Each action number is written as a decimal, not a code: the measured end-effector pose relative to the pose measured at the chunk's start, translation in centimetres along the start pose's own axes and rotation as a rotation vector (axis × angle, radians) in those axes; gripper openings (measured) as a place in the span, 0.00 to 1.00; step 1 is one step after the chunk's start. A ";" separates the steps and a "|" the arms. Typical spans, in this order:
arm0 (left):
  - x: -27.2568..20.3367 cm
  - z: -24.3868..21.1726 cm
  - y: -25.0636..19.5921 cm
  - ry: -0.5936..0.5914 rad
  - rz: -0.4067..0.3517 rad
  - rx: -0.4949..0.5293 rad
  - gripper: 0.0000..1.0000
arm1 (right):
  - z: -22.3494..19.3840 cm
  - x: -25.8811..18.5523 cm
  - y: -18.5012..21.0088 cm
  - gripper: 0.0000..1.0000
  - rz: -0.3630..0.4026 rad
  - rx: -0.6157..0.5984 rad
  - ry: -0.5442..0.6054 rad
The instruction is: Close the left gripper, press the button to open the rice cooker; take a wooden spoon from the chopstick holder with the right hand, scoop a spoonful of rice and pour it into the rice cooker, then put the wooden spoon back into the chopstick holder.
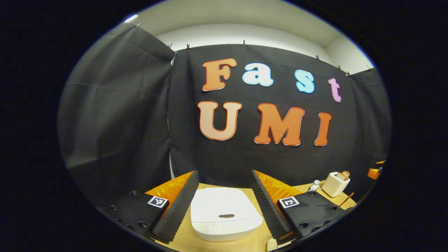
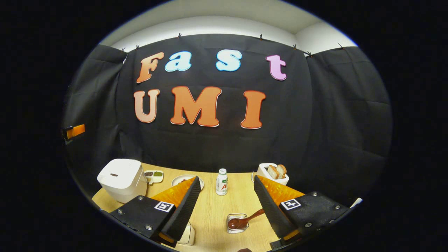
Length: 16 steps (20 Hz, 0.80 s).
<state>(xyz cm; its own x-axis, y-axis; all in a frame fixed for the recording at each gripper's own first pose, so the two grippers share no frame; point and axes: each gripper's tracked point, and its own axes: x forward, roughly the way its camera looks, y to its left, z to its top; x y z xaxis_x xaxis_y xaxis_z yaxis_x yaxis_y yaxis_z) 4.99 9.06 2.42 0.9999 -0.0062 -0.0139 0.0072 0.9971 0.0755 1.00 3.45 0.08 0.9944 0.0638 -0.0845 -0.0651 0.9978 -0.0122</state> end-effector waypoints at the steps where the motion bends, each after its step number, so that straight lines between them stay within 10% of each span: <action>1: -0.7 1.5 0.0 -0.026 -0.003 0.017 1.00 | 0.9 -0.4 -0.1 0.95 -0.002 0.008 -0.019; 16: -5.0 9.3 -3.1 -0.170 -0.043 0.060 0.98 | 3.4 -3.3 -3.3 0.95 -0.053 0.054 -0.091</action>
<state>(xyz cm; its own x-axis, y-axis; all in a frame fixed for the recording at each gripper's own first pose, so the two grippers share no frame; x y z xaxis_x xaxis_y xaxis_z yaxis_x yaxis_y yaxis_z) 0.04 5.29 11.53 0.9865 -0.0663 0.1497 0.0456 0.9895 0.1375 -1.84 0.03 3.74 0.9999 0.0098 0.0054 -0.0100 0.9992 0.0396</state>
